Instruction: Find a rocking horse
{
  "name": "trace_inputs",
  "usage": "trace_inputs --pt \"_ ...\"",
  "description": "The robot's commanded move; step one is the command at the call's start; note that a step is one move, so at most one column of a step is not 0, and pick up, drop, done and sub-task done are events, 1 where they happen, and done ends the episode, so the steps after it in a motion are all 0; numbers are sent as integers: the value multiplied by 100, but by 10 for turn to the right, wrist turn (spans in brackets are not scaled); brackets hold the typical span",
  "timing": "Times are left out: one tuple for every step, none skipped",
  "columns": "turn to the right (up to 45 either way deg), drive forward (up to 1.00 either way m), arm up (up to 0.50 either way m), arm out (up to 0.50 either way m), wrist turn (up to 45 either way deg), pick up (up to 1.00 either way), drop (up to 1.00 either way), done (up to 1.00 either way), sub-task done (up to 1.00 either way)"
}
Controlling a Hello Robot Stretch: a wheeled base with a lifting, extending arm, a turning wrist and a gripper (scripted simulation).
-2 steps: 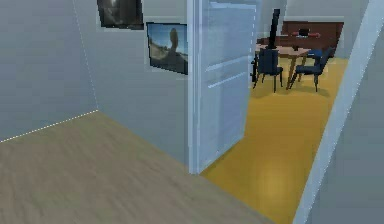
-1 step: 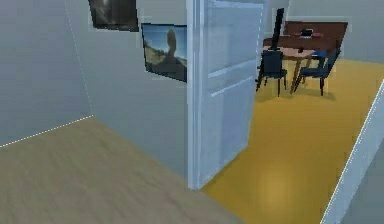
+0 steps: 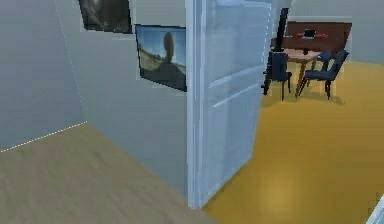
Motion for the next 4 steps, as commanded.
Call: trace_inputs --pt "270 0 0 0 0 0 0 0 0" --pt "0 75 0 0 0 0 0 0 0" --pt "180 0 0 0 0 0 0 0 0" --pt "0 100 0 0 0 0 0 0 0"
